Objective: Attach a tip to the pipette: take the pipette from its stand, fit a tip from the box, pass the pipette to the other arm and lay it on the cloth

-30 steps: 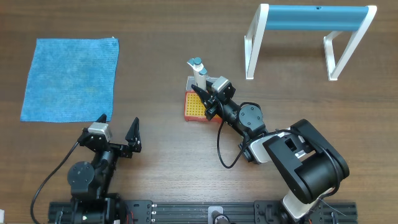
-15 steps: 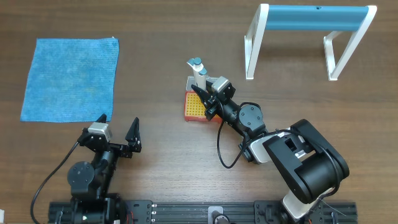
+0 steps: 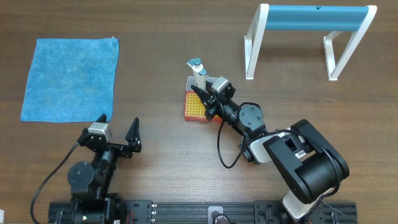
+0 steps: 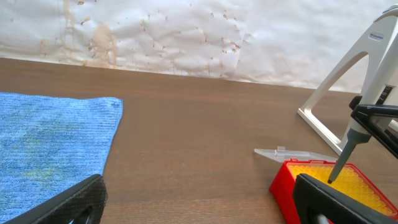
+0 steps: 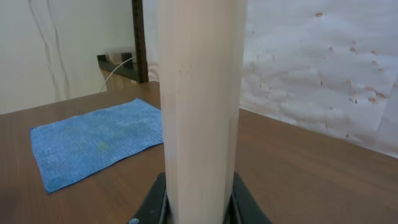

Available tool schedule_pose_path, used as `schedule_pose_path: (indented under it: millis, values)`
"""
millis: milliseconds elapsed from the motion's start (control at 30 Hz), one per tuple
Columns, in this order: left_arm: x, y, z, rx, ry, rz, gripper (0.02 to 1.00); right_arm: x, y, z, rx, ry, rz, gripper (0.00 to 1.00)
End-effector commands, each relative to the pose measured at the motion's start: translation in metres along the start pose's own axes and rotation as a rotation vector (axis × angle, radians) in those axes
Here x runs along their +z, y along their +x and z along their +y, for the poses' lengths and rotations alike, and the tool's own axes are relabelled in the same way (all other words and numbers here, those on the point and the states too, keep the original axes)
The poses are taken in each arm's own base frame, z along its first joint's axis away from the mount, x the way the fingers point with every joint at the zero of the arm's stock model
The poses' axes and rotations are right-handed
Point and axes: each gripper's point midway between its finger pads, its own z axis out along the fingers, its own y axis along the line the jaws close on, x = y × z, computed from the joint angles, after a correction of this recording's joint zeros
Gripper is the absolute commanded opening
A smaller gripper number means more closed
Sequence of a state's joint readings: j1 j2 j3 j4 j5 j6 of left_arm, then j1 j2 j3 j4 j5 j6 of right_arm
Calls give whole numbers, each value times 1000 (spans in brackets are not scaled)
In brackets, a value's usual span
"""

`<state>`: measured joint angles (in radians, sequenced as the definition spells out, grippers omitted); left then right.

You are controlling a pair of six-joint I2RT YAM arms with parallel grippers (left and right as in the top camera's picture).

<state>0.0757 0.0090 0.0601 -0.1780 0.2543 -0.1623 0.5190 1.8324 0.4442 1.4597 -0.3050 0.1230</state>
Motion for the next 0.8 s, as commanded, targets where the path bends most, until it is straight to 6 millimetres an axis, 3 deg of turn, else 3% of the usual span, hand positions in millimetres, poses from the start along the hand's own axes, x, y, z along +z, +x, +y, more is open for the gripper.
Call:
schedule_pose_path:
  millis: [33,800]
  values:
    - [0,1,1,-1,-6,-4,965,-3,-6,4,10,-21,-13,75]
    - [0,1,1,-1,-6,-3,965,-7,-2,-1,13,-5,0,80]
